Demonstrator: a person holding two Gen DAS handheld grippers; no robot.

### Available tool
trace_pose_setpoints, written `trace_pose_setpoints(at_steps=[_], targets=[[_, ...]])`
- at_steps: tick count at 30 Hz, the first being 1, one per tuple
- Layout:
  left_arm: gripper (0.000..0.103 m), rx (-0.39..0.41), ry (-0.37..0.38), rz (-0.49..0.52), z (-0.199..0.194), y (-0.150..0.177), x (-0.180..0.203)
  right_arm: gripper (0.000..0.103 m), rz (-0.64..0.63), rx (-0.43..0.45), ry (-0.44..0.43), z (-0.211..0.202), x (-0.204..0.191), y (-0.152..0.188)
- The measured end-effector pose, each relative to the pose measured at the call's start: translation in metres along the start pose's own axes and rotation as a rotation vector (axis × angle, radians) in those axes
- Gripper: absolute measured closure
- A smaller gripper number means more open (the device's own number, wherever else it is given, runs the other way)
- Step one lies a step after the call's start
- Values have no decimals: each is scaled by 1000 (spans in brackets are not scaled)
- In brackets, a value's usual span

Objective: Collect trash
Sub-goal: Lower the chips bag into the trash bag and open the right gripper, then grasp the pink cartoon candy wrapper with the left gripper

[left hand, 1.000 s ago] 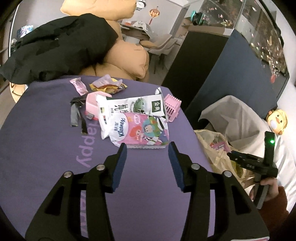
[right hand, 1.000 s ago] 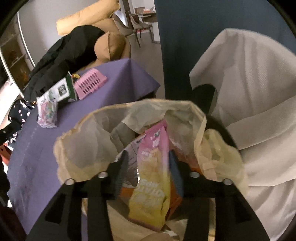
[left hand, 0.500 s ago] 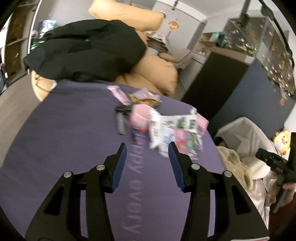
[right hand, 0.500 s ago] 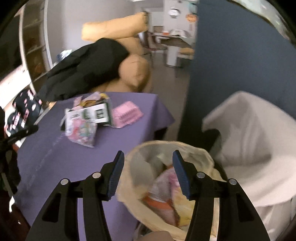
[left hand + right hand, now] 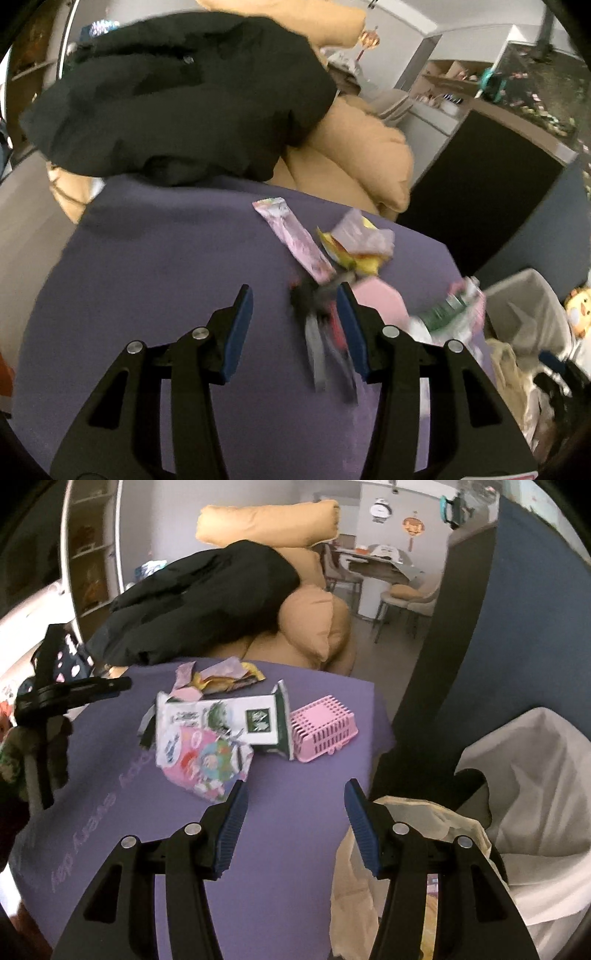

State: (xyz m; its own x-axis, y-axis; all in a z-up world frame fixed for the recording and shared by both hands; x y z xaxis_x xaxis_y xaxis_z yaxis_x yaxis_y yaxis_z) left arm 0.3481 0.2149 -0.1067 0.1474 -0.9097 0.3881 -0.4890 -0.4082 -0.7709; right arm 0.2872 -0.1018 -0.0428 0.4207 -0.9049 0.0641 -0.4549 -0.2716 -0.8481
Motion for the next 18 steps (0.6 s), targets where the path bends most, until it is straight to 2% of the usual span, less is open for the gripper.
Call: trace_pose_setpoints(at_steps=[3, 6, 11, 13, 14, 18], targets=[[58, -45, -22, 11, 39, -7, 3, 52, 33, 0, 25, 10, 11, 1], [58, -67, -92, 33, 69, -12, 0, 52, 33, -13, 38, 19, 18, 4], [61, -100, -134, 11, 101, -17, -9, 52, 40, -29, 29, 35, 26, 6], [90, -124, -125, 23, 104, -17, -8, 52, 45, -36, 21, 40, 26, 5], [94, -127, -114, 22, 103, -16, -7, 52, 48, -37, 14, 42, 24, 5], [97, -98, -46, 49, 71, -16, 4, 52, 55, -31, -36, 51, 11, 4]])
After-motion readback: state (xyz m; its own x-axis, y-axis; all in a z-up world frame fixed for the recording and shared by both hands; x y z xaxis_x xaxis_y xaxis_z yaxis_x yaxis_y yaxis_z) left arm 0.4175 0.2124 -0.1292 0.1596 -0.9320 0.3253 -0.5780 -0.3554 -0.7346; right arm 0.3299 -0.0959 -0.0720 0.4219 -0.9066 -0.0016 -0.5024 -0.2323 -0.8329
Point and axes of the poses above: each gripper's, at about its wrist camera, not at the fingertips, and z roughly the way its jaws point, x to its right, y to its underside, the point moved 9 cm from there along z, roughly the way its jaws point, and after that the axes turned 12 degrees about x, right-handed, at the moved point
